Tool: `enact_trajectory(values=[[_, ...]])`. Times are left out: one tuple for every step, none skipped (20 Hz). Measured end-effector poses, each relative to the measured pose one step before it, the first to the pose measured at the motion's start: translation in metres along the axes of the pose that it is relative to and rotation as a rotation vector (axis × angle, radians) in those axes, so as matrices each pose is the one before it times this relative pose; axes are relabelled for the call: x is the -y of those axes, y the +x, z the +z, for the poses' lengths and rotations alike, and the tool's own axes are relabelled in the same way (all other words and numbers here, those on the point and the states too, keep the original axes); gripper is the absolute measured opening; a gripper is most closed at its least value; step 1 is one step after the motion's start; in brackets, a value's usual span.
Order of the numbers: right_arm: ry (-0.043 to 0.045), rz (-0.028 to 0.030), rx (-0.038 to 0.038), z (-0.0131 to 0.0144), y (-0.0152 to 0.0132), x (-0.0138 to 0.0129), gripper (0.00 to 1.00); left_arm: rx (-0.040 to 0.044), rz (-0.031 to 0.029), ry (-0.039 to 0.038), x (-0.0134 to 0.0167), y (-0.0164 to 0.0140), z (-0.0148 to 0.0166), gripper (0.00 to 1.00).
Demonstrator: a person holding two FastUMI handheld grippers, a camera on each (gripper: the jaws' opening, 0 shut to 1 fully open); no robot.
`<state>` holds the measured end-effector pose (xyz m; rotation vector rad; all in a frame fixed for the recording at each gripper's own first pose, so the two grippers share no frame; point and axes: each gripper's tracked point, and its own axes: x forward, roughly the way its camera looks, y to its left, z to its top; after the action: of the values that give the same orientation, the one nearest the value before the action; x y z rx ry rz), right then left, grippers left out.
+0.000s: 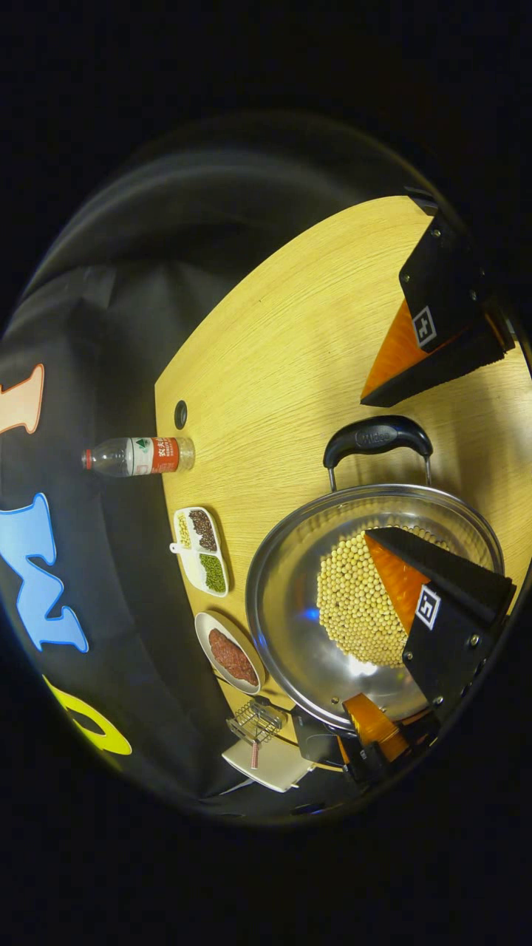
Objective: First push the handle of the pot to place it horizontally, then grasp the pot with both hands and set it on the induction cooktop.
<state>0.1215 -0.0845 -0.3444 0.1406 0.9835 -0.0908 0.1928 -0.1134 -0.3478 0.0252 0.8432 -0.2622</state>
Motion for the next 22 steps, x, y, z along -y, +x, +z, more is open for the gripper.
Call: enact_trajectory(values=[[0.00037, -0.00487, -0.00267, -0.00007, 0.00264, 0.00075, 1.00, -0.00147, 0.00263, 0.00085, -0.00050, 0.00095, -0.00077, 0.84], [0.00283, -0.00322, -0.00181, 0.00055, 0.00146, 0.00044, 0.96, -0.00184, 0.00422, 0.00512, -0.00054, 0.00110, 0.00039, 0.82], [0.00351, 0.00011, -0.00554, -0.00161, 0.00283, -0.00074, 0.80, -0.00402, 0.00067, 0.00157, -0.00029, -0.00002, -0.00083, 0.71], [0.00329, -0.00476, -0.00459, -0.00133, 0.00120, 0.00109, 0.83, -0.00630, 0.01073, 0.00544, -0.00132, 0.00147, -0.00004, 0.73], [-0.00397, -0.01893, 0.00559, 0.00148, 0.00472, 0.00494, 0.80, -0.00012, 0.00247, -0.00397, 0.00000, 0.00588, -0.00103, 0.75], [0.00485, -0.00005, -0.00272, 0.00082, -0.00634, -0.00127, 0.72, -0.00589, -0.00083, -0.00031, -0.00030, -0.00443, -0.00071, 0.68], [-0.00048, 0.00124, 0.00083, -0.00070, 0.00082, -0.00003, 0.66, 0.00419, 0.00178, -0.00097, -0.00013, 0.00005, 0.00120, 0.71], [-0.00215, 0.00114, 0.00116, -0.00081, 0.00204, -0.00004, 0.66, -0.00201, -0.00039, -0.00972, 0.00044, 0.00021, -0.00116, 0.72], [-0.00723, 0.00093, -0.00118, -0.00043, -0.00022, -0.00003, 0.64, 0.00493, -0.00058, -0.00897, 0.00051, 0.00015, 0.00115, 0.69], [-0.01069, 0.00104, -0.00263, -0.00157, -0.00008, -0.00071, 0.63, 0.00189, -0.00140, -0.00094, -0.00052, 0.00032, -0.00038, 0.68], [-0.00759, 0.00407, 0.00564, 0.00106, -0.00314, 0.00010, 0.59, 0.00231, -0.00159, 0.00262, 0.00087, 0.00012, 0.00090, 0.66], [-0.01463, 0.00225, -0.00304, -0.00179, 0.00109, 0.00057, 0.53, -0.00593, 0.00025, 0.00805, 0.00065, 0.00053, -0.00062, 0.64], [0.00403, -0.00211, 0.01059, 0.00098, 0.00003, -0.00098, 0.53, 0.00660, 0.00155, -0.00357, 0.00037, 0.00029, 0.00110, 0.64], [-0.01602, -0.00163, 0.00315, 0.00101, 0.00110, 0.00127, 0.47, -0.00645, 0.00480, -0.00116, 0.00128, -0.00022, -0.00095, 0.65], [-0.00036, -0.00373, -0.00615, -0.00021, -0.00412, 0.00190, 0.47, 0.00036, 0.00238, 0.00076, 0.00089, 0.00025, 0.00104, 0.64], [-0.00536, 0.00024, 0.00140, 0.00055, -0.00016, -0.00113, 0.41, -0.00434, 0.00054, 0.00059, 0.00055, -0.00245, -0.00234, 0.64], [-0.00358, -0.00501, 0.00872, 0.00100, -0.00223, 0.00055, 0.46, -0.00158, -0.00112, -0.00700, 0.00150, -0.00077, -0.00064, 0.65], [-0.01306, -0.00298, -0.00426, -0.00190, -0.00097, 0.00067, 0.47, -0.00208, -0.00113, -0.00858, 0.00065, -0.00132, -0.00146, 0.61], [-0.00746, 0.00140, -0.00471, 0.00029, -0.00129, 0.00094, 0.47, -0.00414, 0.00317, -0.00773, -0.00020, -0.00212, -0.00118, 0.58], [-0.00241, -0.00181, 0.00241, -0.00001, -0.00230, 0.00061, 0.47, -0.00203, 0.00143, -0.00566, 0.00118, -0.00319, -0.00153, 0.58], [-0.00953, 0.00391, -0.00485, -0.00187, -0.00271, -0.00018, 0.47, 0.00233, 0.00245, -0.00026, 0.00069, -0.00491, 0.00039, 0.58], [-0.00263, 0.00453, 0.00323, 0.00119, -0.00362, 0.00029, 0.47, 0.00611, 0.00415, -0.00052, 0.00075, -0.00455, 0.00078, 0.61]])
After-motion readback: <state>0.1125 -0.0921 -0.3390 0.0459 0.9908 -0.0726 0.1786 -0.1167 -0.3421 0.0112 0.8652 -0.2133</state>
